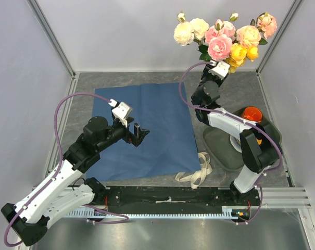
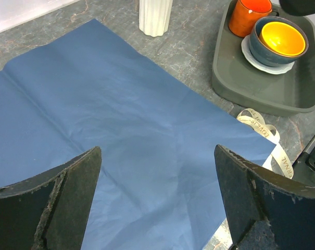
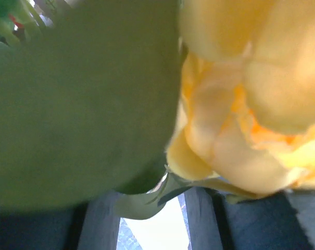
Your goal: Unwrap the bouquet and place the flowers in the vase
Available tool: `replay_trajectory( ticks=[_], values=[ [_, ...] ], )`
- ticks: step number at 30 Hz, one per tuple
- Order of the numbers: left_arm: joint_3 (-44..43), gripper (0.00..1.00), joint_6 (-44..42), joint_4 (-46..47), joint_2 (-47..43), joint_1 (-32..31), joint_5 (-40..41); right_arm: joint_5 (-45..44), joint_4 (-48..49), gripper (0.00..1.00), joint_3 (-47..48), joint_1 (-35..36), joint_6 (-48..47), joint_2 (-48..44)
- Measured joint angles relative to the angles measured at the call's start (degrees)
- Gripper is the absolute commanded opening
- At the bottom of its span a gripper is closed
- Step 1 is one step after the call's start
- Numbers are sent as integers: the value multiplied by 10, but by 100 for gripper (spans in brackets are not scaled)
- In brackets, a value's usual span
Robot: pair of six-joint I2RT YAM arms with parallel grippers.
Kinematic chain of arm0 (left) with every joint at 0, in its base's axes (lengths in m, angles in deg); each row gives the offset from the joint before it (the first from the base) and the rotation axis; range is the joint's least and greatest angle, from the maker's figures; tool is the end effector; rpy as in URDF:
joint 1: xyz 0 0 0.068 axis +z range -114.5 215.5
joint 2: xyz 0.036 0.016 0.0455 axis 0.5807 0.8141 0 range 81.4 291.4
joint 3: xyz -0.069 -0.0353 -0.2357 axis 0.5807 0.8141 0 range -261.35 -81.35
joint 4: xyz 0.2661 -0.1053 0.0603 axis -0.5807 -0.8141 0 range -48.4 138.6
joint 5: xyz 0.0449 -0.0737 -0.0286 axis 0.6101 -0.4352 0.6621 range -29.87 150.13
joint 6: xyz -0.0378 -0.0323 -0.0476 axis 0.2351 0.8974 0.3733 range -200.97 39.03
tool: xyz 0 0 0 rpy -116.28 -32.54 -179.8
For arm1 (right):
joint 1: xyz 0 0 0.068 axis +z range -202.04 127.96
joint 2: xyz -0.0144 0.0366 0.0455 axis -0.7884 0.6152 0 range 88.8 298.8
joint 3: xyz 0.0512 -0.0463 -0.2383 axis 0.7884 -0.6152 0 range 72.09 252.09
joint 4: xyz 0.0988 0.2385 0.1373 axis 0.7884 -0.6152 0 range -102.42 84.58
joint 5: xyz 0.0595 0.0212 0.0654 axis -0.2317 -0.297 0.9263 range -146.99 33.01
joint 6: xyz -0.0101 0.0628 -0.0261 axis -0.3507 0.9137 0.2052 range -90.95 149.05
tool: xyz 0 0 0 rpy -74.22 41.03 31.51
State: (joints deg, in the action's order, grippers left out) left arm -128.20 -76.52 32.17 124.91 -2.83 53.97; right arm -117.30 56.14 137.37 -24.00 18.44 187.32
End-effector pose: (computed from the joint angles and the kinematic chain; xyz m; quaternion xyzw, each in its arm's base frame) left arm 0.1900 -0.1578 0.3245 0.2598 0.7382 -0.2657 0.5629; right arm 0.3845 0.1500 0.2953 0.2603 0.5610 -0.1420 0.7728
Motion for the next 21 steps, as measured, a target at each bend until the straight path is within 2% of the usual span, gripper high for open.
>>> replay_trajectory(
  ticks=[11, 17, 21],
  values=[
    [0, 95, 0, 0, 0, 1, -3, 60, -226, 82, -20, 3, 98, -101],
    [0, 95, 0, 0, -2, 1, -4, 120, -338, 98, -26, 3, 152, -109],
    [0, 95, 0, 0, -5, 1, -4, 165, -403, 98, -28, 4, 181, -110]
  ],
)
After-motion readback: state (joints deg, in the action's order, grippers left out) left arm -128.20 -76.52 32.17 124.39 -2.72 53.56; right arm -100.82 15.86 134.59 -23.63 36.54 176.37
